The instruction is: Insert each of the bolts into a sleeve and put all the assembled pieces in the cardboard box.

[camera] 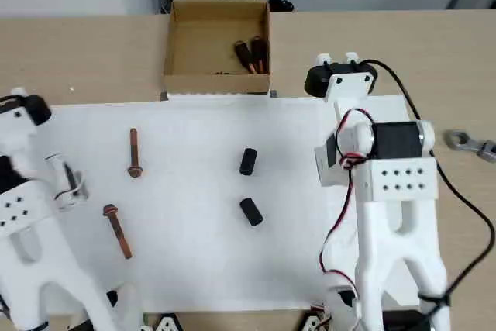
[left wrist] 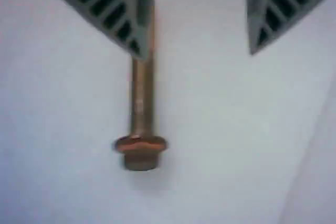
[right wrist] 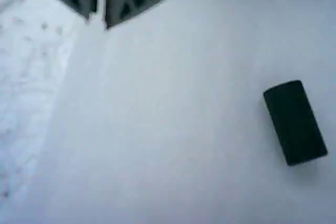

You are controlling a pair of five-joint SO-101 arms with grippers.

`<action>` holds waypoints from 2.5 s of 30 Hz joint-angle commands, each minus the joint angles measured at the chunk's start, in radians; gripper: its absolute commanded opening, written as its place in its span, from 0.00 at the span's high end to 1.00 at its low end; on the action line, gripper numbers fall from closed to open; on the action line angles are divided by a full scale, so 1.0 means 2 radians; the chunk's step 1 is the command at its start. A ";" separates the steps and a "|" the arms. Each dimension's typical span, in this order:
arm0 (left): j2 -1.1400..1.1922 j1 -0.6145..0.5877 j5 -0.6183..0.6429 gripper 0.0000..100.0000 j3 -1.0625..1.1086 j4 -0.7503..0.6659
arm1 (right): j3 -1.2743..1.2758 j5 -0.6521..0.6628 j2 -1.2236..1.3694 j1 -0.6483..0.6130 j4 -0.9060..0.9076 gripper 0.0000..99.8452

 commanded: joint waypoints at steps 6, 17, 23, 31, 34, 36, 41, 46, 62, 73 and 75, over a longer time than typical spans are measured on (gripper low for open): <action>-0.016 -0.008 -0.100 0.91 0.061 -0.037 | 0.005 0.025 -0.039 0.013 -0.003 1.00; -0.014 0.035 -0.136 0.88 0.107 -0.061 | 0.043 0.025 -0.043 0.047 -0.006 0.99; 0.051 0.044 -0.137 0.84 0.076 -0.039 | 0.043 0.025 -0.043 0.046 -0.006 0.99; 0.188 0.042 -0.136 0.84 0.072 -0.060 | 0.043 0.025 -0.043 0.046 -0.006 0.99; 0.176 0.042 -0.136 0.84 0.075 -0.069 | 0.041 0.025 -0.043 0.045 -0.006 0.99; 0.157 0.043 -0.133 0.84 0.085 -0.078 | 0.041 0.025 -0.043 0.045 -0.006 0.99; 0.124 0.045 -0.120 0.84 0.133 -0.142 | 0.041 0.025 -0.043 0.045 -0.007 0.99; 0.121 0.046 -0.116 0.84 0.153 -0.170 | 0.041 0.025 -0.043 0.045 -0.007 0.99; 0.117 0.094 -0.107 0.92 0.260 -0.272 | 0.040 0.025 -0.043 0.044 -0.010 0.99; 0.117 0.030 -0.103 0.99 0.223 -0.262 | 0.040 0.025 -0.043 0.044 -0.010 0.99; 0.117 0.030 -0.103 0.99 0.204 -0.255 | 0.040 0.025 -0.043 0.044 -0.010 0.99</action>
